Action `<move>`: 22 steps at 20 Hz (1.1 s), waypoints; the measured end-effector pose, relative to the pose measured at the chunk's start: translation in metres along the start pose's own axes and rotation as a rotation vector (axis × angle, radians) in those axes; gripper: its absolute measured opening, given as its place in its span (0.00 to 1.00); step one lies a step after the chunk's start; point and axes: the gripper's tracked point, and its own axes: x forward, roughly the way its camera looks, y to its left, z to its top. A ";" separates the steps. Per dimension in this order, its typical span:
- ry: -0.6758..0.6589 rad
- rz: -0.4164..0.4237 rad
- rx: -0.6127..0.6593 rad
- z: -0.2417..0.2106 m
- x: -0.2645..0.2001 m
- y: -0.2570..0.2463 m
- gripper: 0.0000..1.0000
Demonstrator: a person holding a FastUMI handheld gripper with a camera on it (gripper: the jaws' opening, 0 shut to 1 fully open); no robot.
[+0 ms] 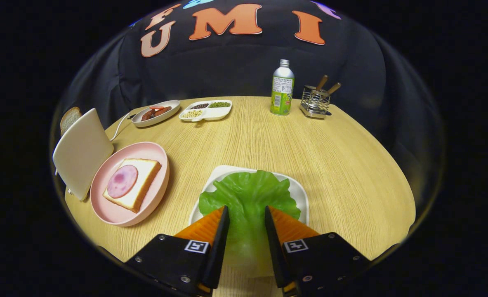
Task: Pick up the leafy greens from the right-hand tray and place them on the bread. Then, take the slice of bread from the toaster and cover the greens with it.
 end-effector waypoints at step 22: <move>-0.073 -0.035 0.010 0.038 -0.024 0.000 0.01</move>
